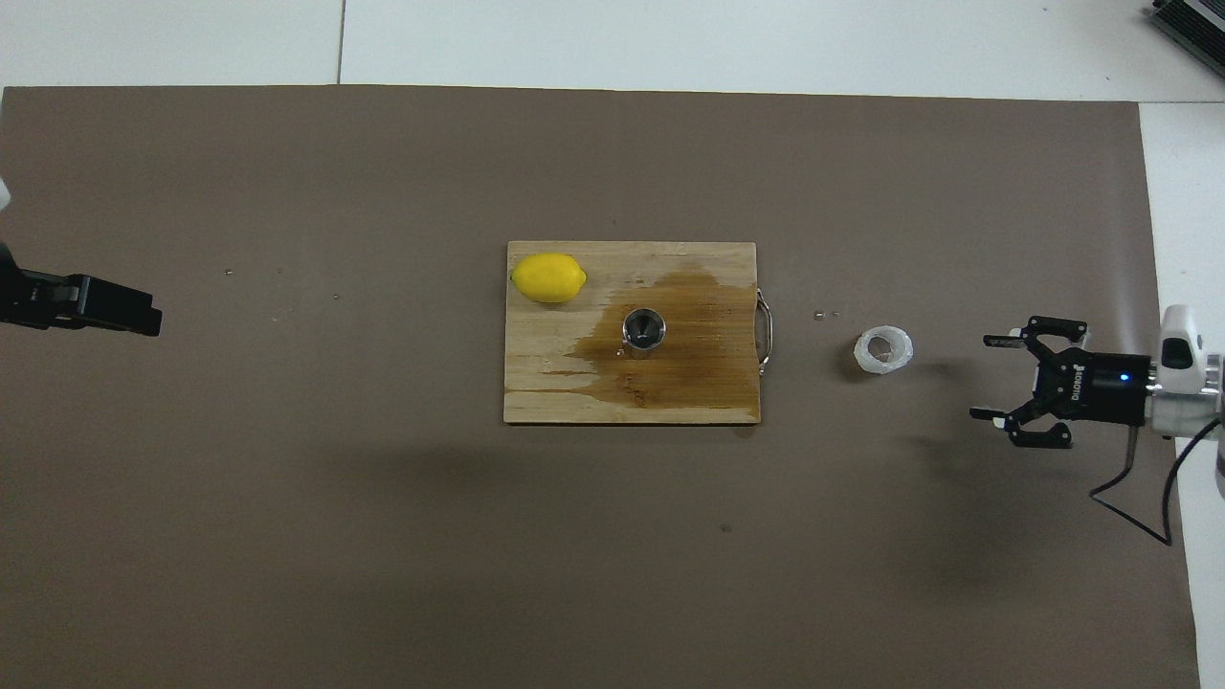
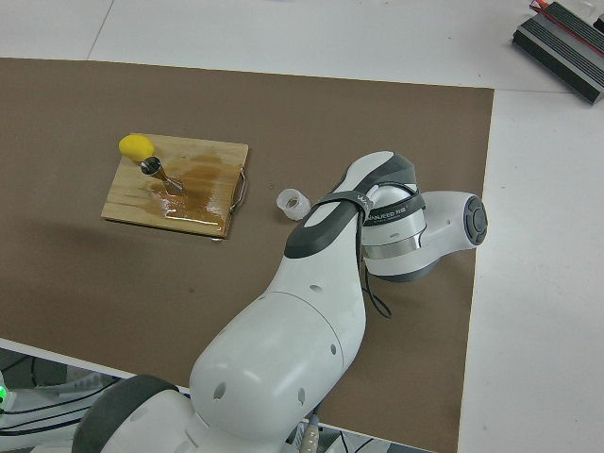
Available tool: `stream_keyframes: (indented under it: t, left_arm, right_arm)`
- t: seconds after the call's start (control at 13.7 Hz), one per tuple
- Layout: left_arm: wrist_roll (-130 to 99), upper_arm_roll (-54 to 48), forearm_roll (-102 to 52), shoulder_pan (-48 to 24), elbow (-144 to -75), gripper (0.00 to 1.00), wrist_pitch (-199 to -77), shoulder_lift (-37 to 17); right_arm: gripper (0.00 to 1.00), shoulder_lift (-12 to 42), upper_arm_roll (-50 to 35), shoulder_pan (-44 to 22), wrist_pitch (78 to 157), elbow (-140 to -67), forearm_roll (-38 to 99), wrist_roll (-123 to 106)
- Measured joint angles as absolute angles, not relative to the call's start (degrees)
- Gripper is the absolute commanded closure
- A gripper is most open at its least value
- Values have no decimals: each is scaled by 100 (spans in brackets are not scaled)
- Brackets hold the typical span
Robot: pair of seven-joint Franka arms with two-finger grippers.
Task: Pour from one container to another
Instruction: 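Open the right gripper and reach toward the white cup, then grasp the white cup with the right gripper and lift it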
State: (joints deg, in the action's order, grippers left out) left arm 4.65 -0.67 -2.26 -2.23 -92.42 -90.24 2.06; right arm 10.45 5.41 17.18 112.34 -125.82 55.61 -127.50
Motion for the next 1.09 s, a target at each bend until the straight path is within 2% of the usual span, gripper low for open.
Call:
stream_keyframes:
  t: [0.22,0.36,0.73,1.09]
  left_arm:
    - [465,-67,-226,-223,-9242,0,-9024,206]
    - [465,-67,-226,-223,-9242,0,-9024,206]
    - [465,-67,-226,-223,-9242,0,-9024,206]
    - [465,-67,-226,-223,-9242,0,-9024,206]
  right_arm:
    - [0,1824,517,1433,11338,-12307,6257,-13811]
    - [0,2070,505,1286,11348,-12128,6476,-13895]
    - [0,2164,499,890,11406,-12038,6621,-14047]
    - [0,2164,499,829,11484,-12037,6621,-14147]
